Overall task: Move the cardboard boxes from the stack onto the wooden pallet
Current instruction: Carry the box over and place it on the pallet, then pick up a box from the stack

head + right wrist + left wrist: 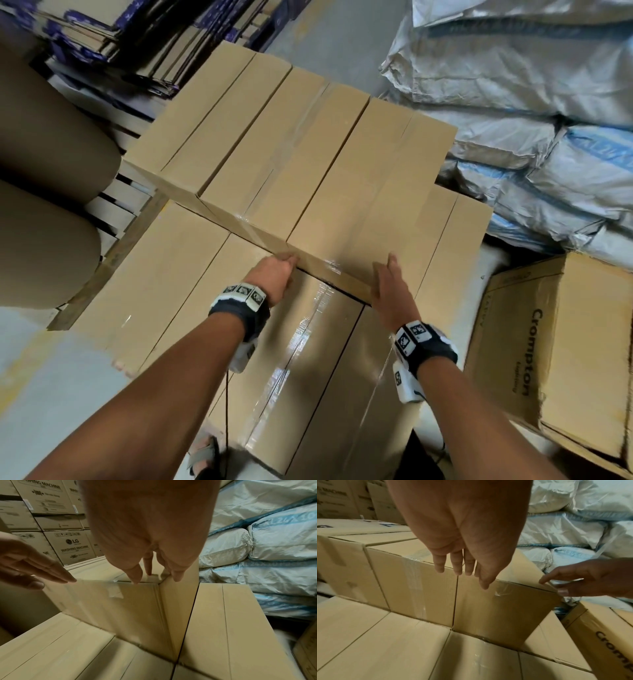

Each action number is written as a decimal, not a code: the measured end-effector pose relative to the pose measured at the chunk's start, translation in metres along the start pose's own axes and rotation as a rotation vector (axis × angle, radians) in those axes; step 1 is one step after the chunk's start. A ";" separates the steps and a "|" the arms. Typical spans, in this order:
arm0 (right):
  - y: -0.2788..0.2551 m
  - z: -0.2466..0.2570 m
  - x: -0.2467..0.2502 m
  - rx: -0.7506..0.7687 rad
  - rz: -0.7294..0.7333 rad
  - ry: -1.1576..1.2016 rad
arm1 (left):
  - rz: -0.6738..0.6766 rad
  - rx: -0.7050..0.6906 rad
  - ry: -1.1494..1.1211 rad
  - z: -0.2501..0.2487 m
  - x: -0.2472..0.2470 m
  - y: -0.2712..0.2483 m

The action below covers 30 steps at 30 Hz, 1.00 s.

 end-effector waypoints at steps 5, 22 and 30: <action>-0.091 0.002 -0.003 0.025 0.129 0.001 | 0.061 0.034 -0.101 -0.031 -0.017 -0.075; -0.390 0.009 -0.089 -0.207 -0.138 0.219 | 0.105 -0.246 -0.206 -0.109 -0.092 -0.231; -0.441 -0.027 -0.076 -0.268 -0.044 0.184 | 0.086 -0.269 -0.218 -0.172 -0.102 -0.281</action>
Point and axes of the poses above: each hand's wrist, its own y-axis towards the middle knuckle, its own x-axis out of the back of the hand, z = x × y, the point moved 2 cm from there along y, towards the middle knuckle, and after that the axes turned 14 degrees about -x, right-handed, at the moved point
